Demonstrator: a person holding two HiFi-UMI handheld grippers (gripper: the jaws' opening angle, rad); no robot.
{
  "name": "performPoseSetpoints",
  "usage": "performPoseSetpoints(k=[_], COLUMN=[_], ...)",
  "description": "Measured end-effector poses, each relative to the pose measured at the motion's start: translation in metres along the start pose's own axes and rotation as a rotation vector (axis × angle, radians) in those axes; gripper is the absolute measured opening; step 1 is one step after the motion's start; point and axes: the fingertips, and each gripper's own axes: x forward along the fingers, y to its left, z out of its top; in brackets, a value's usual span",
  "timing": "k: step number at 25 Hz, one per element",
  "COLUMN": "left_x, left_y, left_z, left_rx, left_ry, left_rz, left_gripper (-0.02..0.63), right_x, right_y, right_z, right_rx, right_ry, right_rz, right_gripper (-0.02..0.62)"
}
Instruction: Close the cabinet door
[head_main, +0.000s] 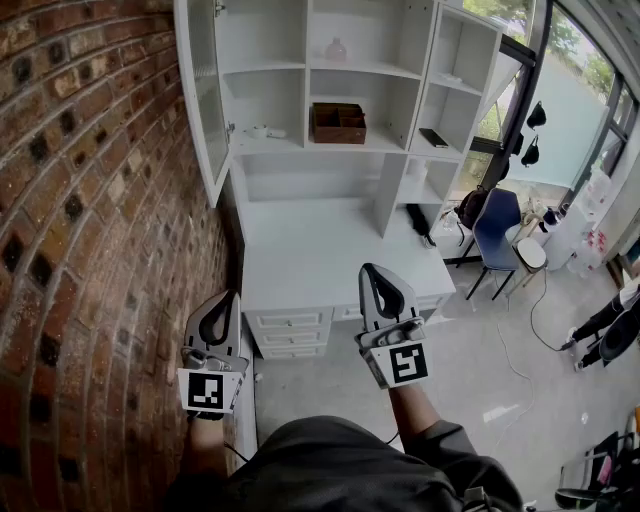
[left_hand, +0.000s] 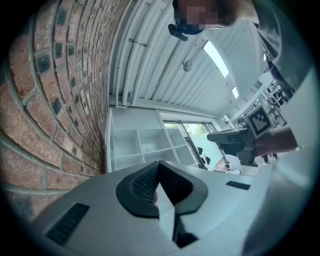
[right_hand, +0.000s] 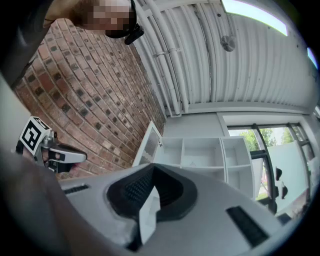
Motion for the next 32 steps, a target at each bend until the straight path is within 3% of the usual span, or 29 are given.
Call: performPoseSetpoints(k=[13, 16, 21, 32], left_x=[0.0, 0.0, 0.001, 0.013], left_y=[-0.005, -0.007, -0.003, 0.017], left_z=[-0.003, 0.003, 0.011, 0.032], left_rx=[-0.025, -0.037, -0.025, 0.025], left_ry=[0.005, -0.027, -0.049, -0.088], left_rz=[-0.011, -0.033, -0.024, 0.043], left_gripper=[0.007, 0.169, 0.26, 0.299], right_x=[0.004, 0.002, 0.002, 0.0], right_y=[0.004, 0.004, 0.007, 0.0], right_z=[-0.004, -0.006, -0.011, -0.028], right_rx=[0.037, 0.035, 0.036, 0.066], right_ry=[0.031, 0.012, 0.011, 0.03], right_rz=[0.019, 0.03, 0.04, 0.081], right_gripper=[-0.002, -0.002, -0.002, -0.002])
